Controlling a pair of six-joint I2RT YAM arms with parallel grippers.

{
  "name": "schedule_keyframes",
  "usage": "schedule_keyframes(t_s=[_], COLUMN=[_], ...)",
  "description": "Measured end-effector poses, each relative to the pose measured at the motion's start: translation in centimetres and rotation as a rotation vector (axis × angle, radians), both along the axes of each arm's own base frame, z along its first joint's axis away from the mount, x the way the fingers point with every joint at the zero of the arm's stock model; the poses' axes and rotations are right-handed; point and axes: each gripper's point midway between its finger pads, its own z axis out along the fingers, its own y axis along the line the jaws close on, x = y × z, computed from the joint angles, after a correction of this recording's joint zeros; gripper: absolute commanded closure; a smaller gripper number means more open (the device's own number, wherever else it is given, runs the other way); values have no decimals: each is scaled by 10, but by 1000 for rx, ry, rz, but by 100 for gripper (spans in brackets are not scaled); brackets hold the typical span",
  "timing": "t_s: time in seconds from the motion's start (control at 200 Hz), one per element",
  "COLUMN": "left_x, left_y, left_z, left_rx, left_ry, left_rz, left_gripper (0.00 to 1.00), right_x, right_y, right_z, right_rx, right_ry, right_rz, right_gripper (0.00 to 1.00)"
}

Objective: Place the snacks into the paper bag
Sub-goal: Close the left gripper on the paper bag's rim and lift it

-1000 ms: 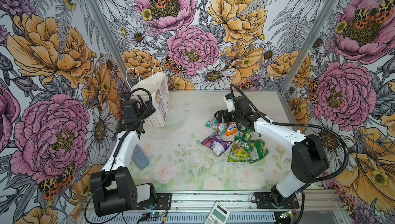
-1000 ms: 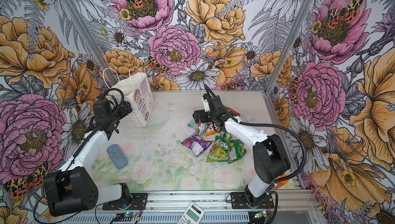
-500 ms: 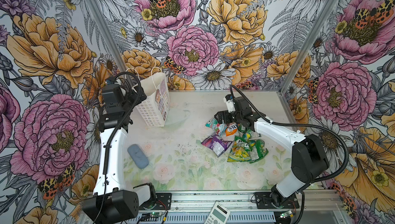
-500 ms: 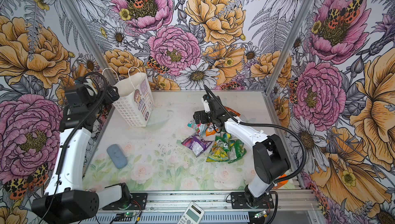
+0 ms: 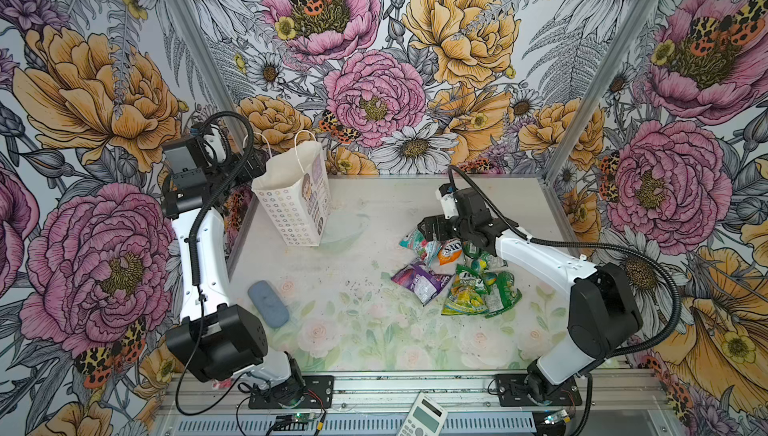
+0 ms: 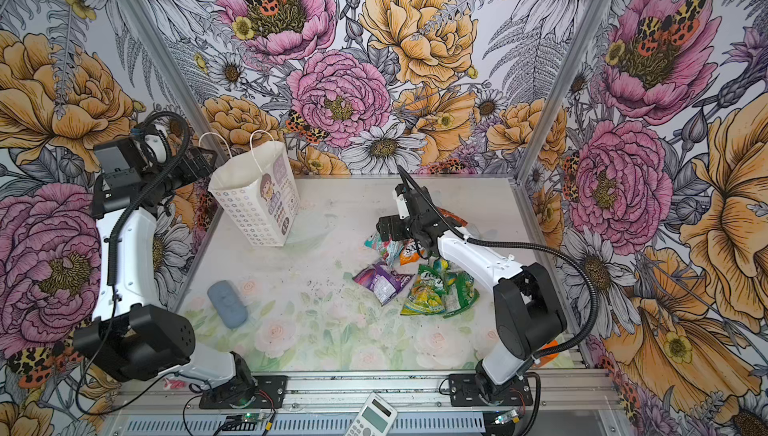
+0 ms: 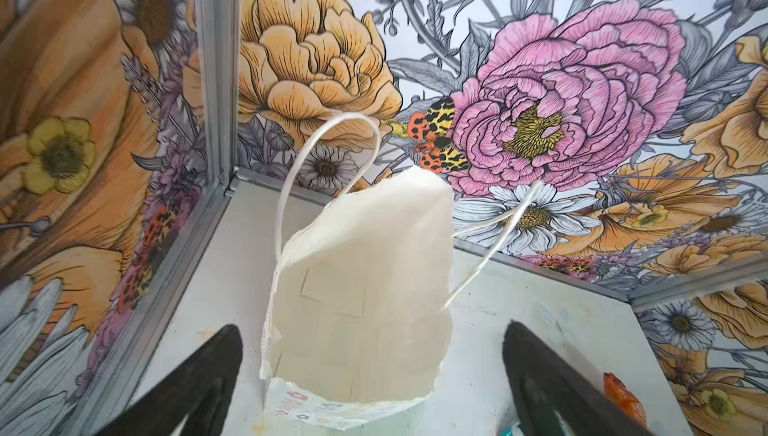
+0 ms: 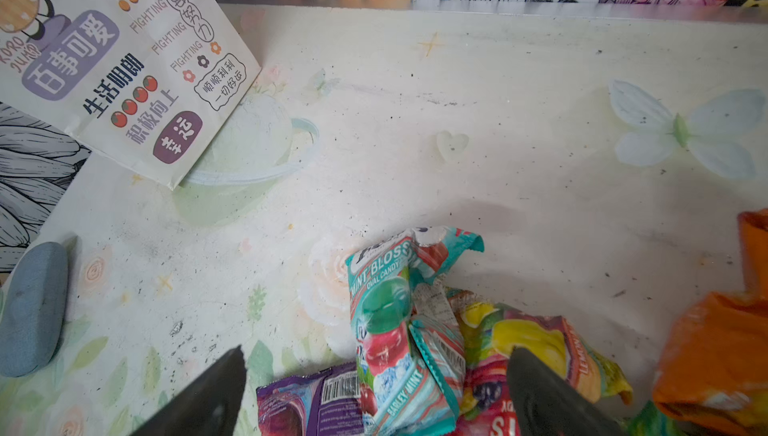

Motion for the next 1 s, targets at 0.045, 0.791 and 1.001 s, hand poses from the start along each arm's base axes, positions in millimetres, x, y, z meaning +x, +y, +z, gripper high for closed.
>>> schedule_keyframes(t_s=[0.045,0.791,1.001], left_x=[5,45,51], left_y=[4,16,9], left_z=[-12,-57,-60], left_rx=[-22,-32,30], left_ry=[26,94,104], left_rz=[-15,-125,-121], left_gripper=[1,1,1], right_x=[0,0,0], right_y=[0,-1,-1], right_z=[0,-1,-1], right_rx=[0,-6,-7], right_ry=[0,0,1], right_rz=[0,-5,-6], right_gripper=[0,0,0])
